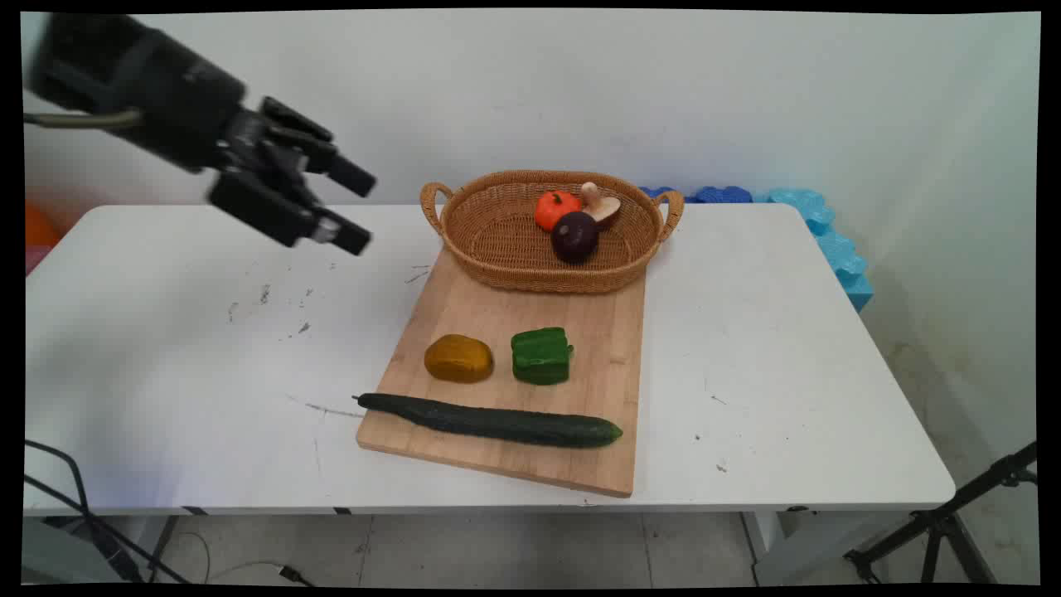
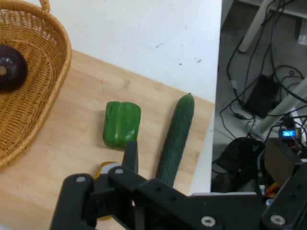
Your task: Pick up the cucumber from the cutting board
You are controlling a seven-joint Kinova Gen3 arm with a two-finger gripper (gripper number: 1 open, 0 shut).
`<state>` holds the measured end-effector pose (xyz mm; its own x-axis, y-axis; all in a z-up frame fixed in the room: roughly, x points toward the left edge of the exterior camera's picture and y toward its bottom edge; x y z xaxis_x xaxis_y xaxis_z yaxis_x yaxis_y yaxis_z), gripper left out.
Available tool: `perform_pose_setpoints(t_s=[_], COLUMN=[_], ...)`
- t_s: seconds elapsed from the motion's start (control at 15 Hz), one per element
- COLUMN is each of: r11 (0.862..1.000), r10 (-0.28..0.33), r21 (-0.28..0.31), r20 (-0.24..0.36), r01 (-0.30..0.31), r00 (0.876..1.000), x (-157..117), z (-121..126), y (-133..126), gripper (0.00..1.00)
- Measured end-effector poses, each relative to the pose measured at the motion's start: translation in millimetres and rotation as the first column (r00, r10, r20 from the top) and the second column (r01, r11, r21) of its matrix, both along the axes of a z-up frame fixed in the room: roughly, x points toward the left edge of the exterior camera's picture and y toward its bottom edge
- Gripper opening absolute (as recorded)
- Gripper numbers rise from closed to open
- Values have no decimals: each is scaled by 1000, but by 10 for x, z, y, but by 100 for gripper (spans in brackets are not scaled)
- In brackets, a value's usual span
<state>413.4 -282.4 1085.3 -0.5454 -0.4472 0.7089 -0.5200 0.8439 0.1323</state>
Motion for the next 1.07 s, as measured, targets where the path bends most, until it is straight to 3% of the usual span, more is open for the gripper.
perform_pose_setpoints(t_s=[0.4, 0.67, 1.07], r11=[999, 996, 995], r10=[-33, -77, -96], r21=[30, 50, 50], r20=[80, 153, 239], r01=[30, 70, 86], r00=[996, 985, 966], x=[-692, -1131, -1469], z=[-429, -860, -1367], y=[-311, -461, -640], gripper=[100, 100, 100])
